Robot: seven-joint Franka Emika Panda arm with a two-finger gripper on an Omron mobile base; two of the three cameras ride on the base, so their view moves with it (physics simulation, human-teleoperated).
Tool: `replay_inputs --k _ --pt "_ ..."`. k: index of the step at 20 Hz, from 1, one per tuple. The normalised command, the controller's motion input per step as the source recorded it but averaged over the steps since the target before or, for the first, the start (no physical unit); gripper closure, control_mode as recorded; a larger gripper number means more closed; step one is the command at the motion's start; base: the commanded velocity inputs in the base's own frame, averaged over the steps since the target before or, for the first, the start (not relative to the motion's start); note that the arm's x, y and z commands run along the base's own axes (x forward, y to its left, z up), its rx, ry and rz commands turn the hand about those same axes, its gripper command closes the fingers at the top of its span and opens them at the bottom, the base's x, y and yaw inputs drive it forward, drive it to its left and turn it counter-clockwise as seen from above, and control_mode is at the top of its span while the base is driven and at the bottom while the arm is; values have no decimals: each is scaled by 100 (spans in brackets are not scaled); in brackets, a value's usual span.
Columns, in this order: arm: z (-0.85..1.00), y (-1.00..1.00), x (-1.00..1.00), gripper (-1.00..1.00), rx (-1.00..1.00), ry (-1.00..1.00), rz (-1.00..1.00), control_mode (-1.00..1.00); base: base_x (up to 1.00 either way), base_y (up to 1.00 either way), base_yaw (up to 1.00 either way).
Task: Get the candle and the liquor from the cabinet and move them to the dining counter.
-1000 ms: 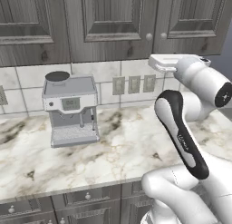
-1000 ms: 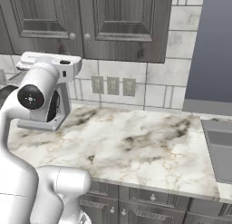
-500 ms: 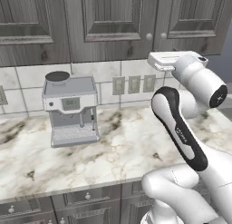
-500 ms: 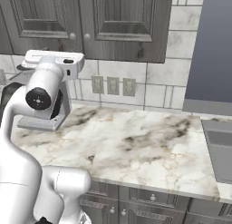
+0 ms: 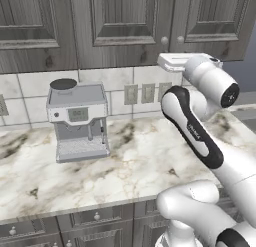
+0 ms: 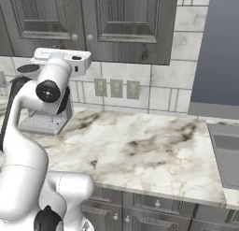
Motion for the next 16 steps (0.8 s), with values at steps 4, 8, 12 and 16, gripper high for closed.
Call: replay_inputs --k 4,8,12,16 --pt "2 0 39 -100 0 1 2 -100 0 0 0" --pt "0 0 32 -100 0 -1 5 -100 0 0 0" --pt "0 0 20 -100 0 -5 5 -100 0 0 0" --pt "0 0 25 -100 0 0 4 -100 0 0 0"
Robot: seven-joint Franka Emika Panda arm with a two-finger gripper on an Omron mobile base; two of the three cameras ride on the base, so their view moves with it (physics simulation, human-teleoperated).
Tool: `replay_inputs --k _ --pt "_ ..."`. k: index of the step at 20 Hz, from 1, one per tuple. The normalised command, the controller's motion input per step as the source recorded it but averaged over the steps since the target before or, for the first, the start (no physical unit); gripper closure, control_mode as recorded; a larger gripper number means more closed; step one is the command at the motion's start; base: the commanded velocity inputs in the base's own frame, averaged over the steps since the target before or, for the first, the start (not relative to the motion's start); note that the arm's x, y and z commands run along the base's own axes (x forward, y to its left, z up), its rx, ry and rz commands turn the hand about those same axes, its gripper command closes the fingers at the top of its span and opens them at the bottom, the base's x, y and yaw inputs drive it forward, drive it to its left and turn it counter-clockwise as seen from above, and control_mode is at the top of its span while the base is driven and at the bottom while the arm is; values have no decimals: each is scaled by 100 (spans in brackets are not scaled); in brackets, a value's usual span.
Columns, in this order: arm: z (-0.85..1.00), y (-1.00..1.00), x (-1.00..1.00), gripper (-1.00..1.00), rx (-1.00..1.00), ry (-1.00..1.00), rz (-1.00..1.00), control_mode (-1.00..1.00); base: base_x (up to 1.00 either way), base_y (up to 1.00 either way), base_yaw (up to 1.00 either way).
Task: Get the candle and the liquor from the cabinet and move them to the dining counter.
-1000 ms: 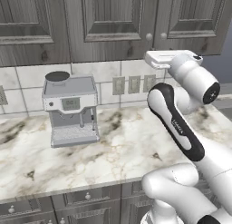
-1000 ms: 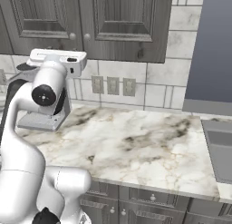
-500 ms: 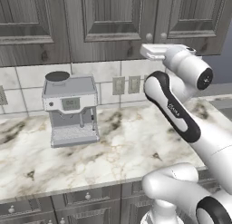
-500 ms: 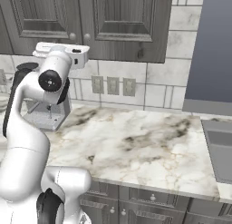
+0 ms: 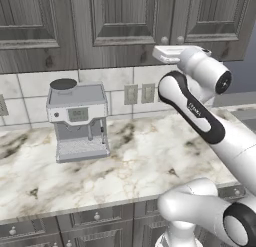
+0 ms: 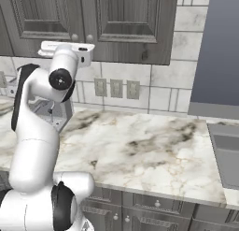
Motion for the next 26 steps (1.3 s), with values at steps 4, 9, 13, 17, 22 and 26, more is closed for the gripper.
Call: replay_inputs --k 4,9,13,17,22,26 --pt "0 0 21 -100 0 0 1 -100 0 0 0" --pt "0 0 19 -100 0 -1 0 -100 0 0 0" --pt "2 0 11 -100 0 0 0 -100 0 0 0" --pt "6 0 16 -100 0 0 0 -100 0 0 0" --pt "8 0 17 -100 0 0 0 -100 0 0 0" --pt "10 0 15 -100 0 0 0 -100 0 0 0"
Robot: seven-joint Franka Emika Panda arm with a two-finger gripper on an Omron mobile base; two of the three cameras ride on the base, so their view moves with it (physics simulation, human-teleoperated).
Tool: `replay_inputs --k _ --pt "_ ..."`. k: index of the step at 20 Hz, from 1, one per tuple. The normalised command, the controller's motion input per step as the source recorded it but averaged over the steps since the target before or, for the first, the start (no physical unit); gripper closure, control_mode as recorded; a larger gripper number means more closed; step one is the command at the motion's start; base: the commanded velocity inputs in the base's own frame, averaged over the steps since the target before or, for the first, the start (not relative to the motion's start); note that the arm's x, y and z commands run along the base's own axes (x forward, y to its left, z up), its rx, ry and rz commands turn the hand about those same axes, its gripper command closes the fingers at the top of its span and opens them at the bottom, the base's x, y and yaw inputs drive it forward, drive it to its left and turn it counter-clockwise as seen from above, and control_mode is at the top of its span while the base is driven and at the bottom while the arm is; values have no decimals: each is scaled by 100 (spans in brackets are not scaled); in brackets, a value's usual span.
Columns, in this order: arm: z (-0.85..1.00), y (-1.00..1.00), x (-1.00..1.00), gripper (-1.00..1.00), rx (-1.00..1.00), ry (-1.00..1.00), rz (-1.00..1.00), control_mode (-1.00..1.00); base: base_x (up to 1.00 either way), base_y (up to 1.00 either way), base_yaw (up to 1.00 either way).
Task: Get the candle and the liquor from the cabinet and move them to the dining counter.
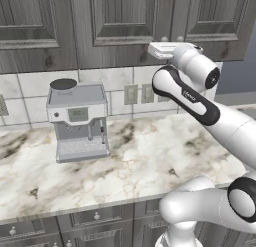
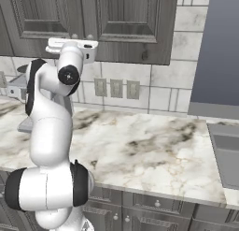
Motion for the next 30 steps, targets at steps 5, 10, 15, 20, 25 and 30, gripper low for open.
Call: replay_inputs --k 5,10,15,20,25,30 --pt "13 0 13 -100 0 0 0 -100 0 0 0" --pt "14 0 10 -100 0 0 0 -100 0 0 0" --pt "12 0 1 -100 0 0 2 -100 0 0 0" --pt "8 0 0 -100 0 -2 5 -100 0 0 0" --pt "13 0 0 -100 0 -1 4 -100 0 0 0" --pt "17 0 0 -100 0 0 3 -100 0 0 0"
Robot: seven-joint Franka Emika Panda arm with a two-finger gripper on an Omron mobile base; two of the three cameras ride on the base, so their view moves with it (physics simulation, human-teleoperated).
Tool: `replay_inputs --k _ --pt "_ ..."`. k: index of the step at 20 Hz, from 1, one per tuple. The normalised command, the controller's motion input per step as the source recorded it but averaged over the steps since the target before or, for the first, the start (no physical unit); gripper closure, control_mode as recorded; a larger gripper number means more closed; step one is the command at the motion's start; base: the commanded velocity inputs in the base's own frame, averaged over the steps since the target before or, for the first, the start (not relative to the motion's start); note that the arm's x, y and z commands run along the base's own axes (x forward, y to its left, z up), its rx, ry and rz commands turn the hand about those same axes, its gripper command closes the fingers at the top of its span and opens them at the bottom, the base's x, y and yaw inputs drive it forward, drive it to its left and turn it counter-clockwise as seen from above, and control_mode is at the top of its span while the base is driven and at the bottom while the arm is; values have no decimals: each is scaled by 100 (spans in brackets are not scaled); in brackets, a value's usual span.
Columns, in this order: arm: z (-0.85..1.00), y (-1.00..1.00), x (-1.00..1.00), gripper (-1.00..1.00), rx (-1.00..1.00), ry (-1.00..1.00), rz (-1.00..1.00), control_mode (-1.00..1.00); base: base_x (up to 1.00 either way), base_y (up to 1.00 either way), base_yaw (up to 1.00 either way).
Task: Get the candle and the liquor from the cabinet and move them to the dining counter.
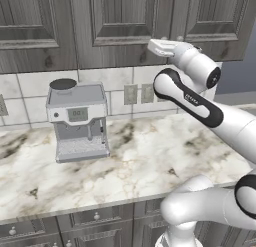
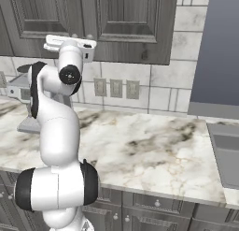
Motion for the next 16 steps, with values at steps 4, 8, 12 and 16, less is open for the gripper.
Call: replay_inputs --k 4,8,12,16 --pt "16 0 0 -100 0 0 2 -100 0 0 0" --pt "19 0 0 -100 0 0 0 -100 0 0 0" --pt "21 0 0 -100 0 0 0 -100 0 0 0" --pt "15 0 0 -100 0 0 -2 -100 0 0 0"
